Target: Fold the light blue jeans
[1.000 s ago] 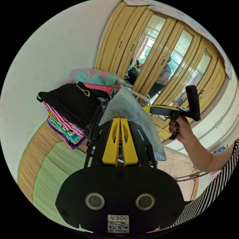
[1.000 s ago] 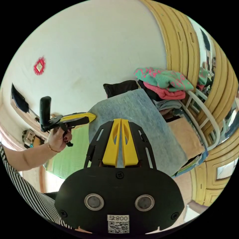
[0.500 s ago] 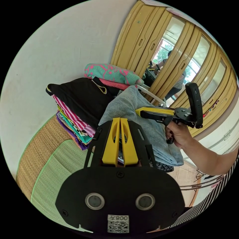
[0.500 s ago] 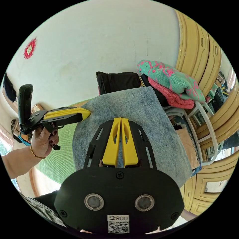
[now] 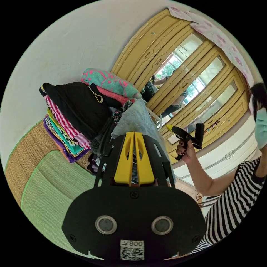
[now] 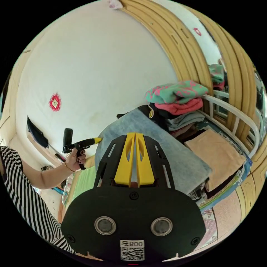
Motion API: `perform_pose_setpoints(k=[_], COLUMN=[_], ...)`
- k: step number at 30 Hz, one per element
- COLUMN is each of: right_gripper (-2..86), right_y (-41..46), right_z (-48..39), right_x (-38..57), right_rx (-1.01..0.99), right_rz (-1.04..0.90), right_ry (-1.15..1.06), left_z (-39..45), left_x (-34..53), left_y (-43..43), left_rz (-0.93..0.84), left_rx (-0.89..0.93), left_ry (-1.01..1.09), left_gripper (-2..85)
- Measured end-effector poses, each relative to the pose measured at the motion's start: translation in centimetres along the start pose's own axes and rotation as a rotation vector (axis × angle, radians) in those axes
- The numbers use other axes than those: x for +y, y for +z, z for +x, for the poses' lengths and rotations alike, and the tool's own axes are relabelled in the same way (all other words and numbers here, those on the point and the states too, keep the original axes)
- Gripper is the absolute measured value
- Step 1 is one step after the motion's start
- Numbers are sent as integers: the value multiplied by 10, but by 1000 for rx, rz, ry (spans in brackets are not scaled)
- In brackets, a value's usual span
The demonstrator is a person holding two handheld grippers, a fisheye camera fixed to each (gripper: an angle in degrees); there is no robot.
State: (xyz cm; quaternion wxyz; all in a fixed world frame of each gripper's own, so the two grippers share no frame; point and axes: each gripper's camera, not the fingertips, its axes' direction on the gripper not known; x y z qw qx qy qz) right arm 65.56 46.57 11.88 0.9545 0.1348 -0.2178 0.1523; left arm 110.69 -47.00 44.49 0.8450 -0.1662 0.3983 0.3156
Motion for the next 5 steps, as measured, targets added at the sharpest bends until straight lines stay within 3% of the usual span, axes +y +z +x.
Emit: perform_pose_setpoints(k=[5], right_gripper=[15], right_y=[-56], right_z=[99], right_x=[10], right_rx=[250], right_rz=[95], right_ry=[221], left_z=[-56], left_x=[24], left_y=[-40], left_rz=[169], left_rx=[121], left_ry=[-171], left_gripper=[4])
